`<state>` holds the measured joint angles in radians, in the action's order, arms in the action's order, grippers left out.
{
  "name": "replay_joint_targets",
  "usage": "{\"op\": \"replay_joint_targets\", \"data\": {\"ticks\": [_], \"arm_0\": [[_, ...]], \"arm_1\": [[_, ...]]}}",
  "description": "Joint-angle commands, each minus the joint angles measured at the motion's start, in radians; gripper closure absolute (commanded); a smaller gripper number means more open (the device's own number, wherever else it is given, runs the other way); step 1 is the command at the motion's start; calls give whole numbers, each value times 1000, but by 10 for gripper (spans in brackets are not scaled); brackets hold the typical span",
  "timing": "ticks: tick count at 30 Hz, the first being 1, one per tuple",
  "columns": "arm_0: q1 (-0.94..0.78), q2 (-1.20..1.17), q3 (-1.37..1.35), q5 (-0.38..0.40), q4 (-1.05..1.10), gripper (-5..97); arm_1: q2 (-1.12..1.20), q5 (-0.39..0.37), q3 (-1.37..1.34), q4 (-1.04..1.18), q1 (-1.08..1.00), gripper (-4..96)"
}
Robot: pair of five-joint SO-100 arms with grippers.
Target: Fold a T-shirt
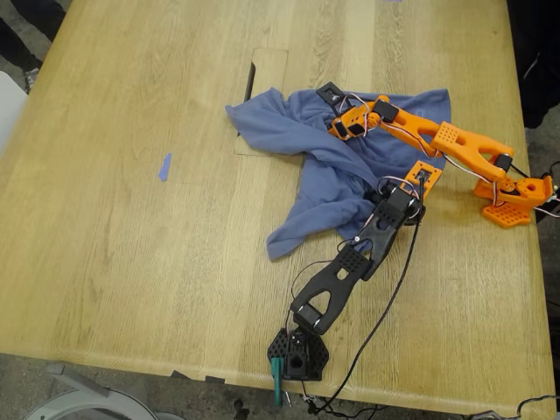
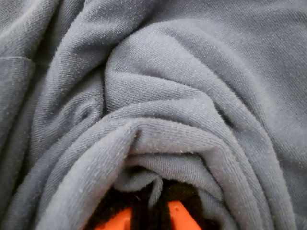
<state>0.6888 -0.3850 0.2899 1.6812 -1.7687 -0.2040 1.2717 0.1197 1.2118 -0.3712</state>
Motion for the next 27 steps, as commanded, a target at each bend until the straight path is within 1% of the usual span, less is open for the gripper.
{"op": "replay_joint_targets", "data": {"ticks": [1, 9, 14, 19, 21, 25, 27], "arm_0": [[-17, -163, 37, -11, -9, 350], [-17, 57, 38, -9, 183, 335], [-55, 169, 40, -12, 287, 335], [-91, 284, 40, -18, 413, 356], [-117, 324, 40, -31, 454, 396], [-153, 342, 38, -29, 465, 569], [-160, 336, 38, -28, 460, 620]], "arm_1": [[-35, 0, 11, 15, -2, 913], [-38, -3, 11, 23, 3, 913], [-38, -3, 11, 25, 3, 913], [-40, -3, 11, 25, 5, 913], [-44, -3, 11, 25, 5, 913], [-54, 0, 11, 29, 2, 913], [-55, 0, 11, 31, 0, 913]]}}
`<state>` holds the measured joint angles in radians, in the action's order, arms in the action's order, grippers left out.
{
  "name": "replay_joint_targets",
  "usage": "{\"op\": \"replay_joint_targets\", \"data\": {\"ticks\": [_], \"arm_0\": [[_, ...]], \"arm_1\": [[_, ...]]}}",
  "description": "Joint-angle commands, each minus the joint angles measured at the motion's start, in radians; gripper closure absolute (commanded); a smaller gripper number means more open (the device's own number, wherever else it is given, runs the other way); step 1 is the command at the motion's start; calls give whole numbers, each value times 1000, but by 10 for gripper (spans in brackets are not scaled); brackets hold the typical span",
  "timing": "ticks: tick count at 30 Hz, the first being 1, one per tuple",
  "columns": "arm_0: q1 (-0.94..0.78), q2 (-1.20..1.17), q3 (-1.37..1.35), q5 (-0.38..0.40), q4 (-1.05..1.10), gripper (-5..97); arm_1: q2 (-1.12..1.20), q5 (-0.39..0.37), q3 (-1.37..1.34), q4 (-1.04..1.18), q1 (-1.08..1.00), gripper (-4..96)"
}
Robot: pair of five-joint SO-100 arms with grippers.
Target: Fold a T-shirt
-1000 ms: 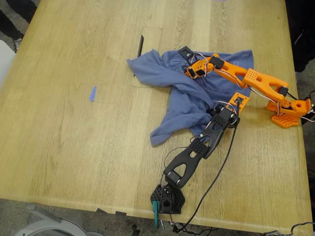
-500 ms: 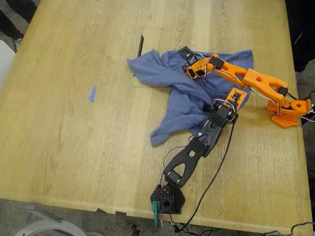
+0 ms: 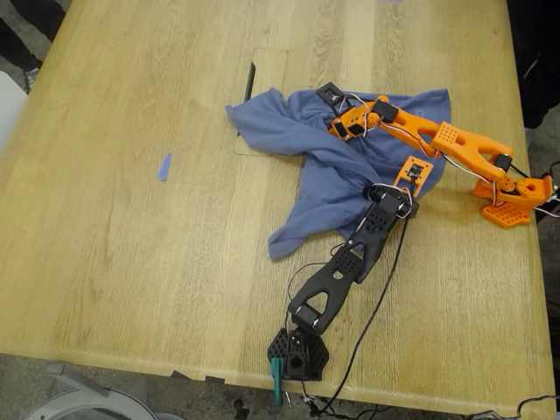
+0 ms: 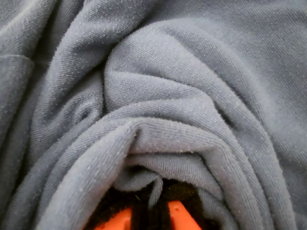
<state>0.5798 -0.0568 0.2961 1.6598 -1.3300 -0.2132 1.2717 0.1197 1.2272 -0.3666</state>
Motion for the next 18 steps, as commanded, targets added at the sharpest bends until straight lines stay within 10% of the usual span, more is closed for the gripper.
{"op": "replay_joint_targets", "data": {"ticks": [1, 8, 18], "arm_0": [[-51, 3, 32, -6, 8, 638], [-29, -20, 32, 43, -101, 917], [-124, -298, 32, 63, -235, 918]], "arm_1": [[-48, 0, 11, 17, -5, 913], [-61, 0, 11, 21, -5, 913], [-253, 31, 9, 183, -49, 913]]}}
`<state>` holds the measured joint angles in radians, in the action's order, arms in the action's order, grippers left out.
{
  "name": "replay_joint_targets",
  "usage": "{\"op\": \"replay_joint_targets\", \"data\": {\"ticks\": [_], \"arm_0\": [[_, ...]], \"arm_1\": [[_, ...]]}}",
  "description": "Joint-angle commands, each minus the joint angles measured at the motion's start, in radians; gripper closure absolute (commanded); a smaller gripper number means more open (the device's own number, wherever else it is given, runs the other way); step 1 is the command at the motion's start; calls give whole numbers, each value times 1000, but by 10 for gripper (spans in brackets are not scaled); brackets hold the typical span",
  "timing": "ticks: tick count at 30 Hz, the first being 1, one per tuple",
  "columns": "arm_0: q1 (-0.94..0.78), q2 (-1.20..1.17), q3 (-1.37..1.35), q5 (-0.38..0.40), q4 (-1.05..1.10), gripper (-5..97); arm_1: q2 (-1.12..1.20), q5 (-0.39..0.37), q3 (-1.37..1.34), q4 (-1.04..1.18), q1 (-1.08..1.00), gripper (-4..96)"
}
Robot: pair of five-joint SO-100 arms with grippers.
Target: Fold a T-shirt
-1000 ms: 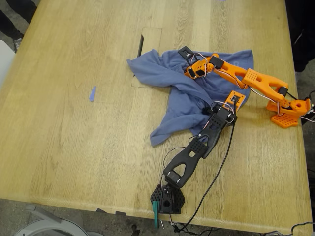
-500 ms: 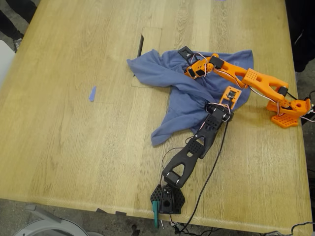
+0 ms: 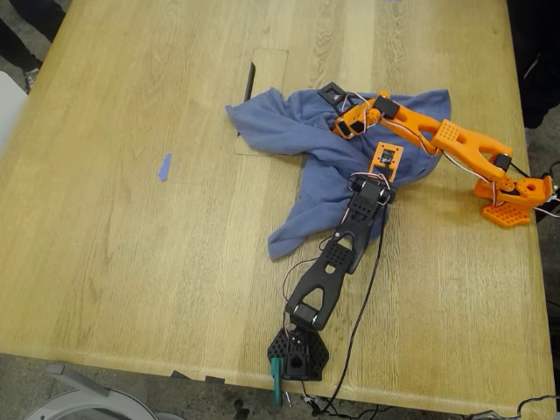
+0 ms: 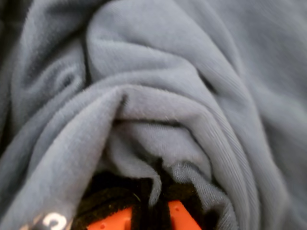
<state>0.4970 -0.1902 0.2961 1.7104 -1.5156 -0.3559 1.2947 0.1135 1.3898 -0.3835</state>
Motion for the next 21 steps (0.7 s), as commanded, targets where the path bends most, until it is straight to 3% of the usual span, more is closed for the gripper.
{"op": "replay_joint_targets", "data": {"ticks": [1, 11, 21], "arm_0": [[-58, -206, 32, 12, -71, 918], [-232, -568, 32, 5, -198, 918], [-284, -796, 34, -6, -235, 918]], "arm_1": [[-135, 11, 15, 38, -40, 913], [-353, 17, 15, 81, -21, 913], [-534, 20, 15, 78, 46, 913]]}}
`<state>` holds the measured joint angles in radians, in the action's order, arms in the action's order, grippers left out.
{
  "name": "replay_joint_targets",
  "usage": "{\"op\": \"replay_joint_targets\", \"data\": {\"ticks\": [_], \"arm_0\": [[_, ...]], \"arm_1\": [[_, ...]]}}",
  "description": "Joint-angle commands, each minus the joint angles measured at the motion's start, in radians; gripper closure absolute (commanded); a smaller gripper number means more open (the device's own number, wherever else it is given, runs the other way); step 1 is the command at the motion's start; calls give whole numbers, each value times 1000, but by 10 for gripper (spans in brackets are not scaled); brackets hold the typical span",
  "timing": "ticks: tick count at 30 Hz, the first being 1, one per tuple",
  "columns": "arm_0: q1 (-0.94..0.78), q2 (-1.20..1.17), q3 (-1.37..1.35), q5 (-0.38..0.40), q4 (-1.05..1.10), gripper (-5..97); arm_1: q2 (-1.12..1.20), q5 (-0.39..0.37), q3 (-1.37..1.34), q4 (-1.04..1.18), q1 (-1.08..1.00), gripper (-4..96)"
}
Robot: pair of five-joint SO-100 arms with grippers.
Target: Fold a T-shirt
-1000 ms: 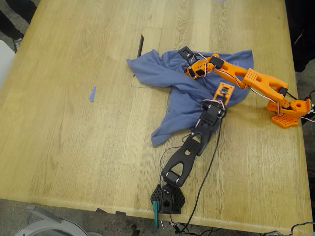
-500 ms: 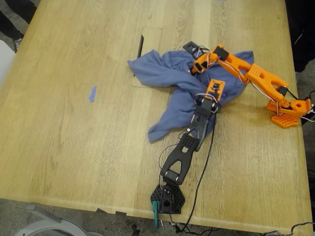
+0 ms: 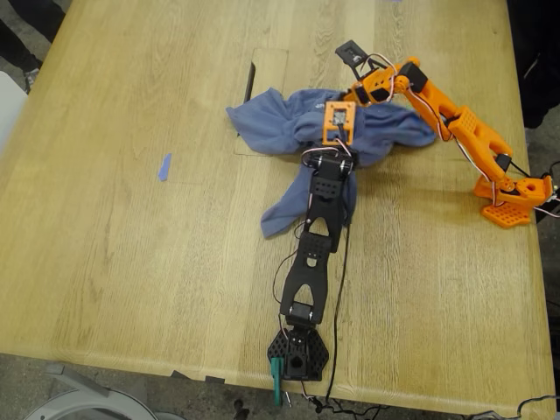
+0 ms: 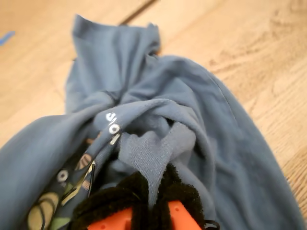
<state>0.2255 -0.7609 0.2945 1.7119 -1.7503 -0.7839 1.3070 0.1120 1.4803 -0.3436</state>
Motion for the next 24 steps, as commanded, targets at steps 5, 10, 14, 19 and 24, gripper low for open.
{"op": "replay_joint_targets", "data": {"ticks": [5, 10, 14, 19, 24], "arm_0": [[14, -291, 38, -12, 29, 918], [3, -377, 38, -28, 41, 918], [-52, -451, 38, -32, 81, 918], [-166, -525, 40, -34, 198, 918], [-216, -581, 41, -34, 232, 918]], "arm_1": [[-189, 17, 17, -49, 12, 913], [-278, 29, 17, -91, 2, 913], [-344, 35, 17, -137, -6, 913], [-407, 40, 17, -224, -23, 913], [-451, 41, 17, -328, -61, 912]]}}
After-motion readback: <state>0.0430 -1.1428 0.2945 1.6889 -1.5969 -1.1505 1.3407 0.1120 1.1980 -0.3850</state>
